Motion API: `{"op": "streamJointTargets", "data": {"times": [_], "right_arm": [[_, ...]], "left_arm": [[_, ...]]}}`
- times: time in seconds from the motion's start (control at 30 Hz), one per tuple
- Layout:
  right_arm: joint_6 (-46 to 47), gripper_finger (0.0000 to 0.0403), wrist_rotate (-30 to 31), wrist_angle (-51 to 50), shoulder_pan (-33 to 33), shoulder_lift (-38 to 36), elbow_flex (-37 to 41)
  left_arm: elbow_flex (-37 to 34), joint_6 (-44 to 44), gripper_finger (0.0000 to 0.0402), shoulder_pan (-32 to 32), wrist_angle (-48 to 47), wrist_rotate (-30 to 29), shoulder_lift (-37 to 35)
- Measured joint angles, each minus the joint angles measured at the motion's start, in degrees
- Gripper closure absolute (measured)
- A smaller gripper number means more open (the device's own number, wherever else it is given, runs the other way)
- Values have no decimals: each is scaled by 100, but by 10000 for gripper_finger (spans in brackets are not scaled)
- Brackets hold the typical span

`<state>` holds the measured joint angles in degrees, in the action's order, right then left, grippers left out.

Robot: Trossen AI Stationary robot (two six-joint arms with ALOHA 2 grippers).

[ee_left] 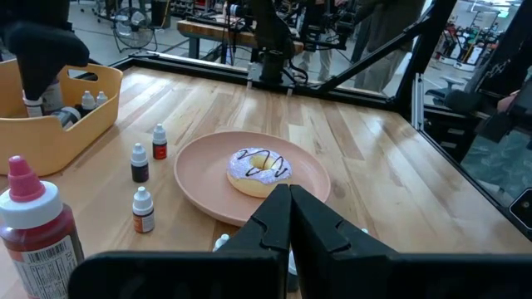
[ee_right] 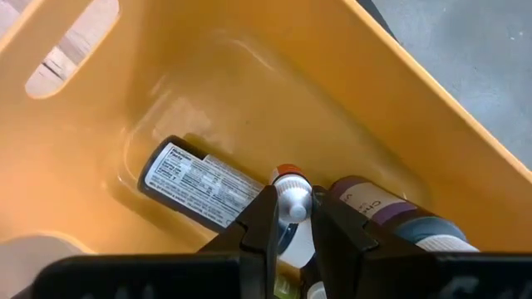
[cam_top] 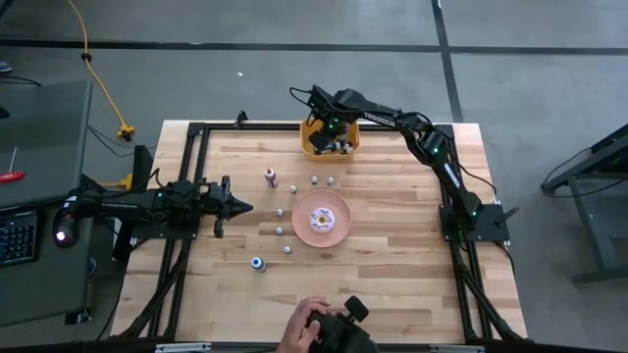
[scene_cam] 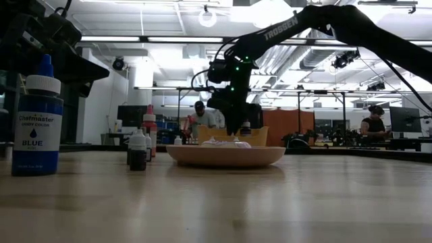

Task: Pick & Place food coloring
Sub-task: Put the small red food coloring bottle into the orange bin

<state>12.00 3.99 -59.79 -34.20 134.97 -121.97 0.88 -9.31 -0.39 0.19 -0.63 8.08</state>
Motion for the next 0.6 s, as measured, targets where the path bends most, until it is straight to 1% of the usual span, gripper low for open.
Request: {"op": "streamJointTargets", "data": {"times": [0.1,0.43,0.6], "right_arm": [[1,348,-144,2,-4,62,0],[1,346,-137,20,-4,90,2],[-1,327,-118,22,-4,90,2]], "left_arm": [[1,0,401,-2,0,0,-2],[-1,-1,401,1,0,-1,-1],[0,1,401,-2,0,1,-2]]}}
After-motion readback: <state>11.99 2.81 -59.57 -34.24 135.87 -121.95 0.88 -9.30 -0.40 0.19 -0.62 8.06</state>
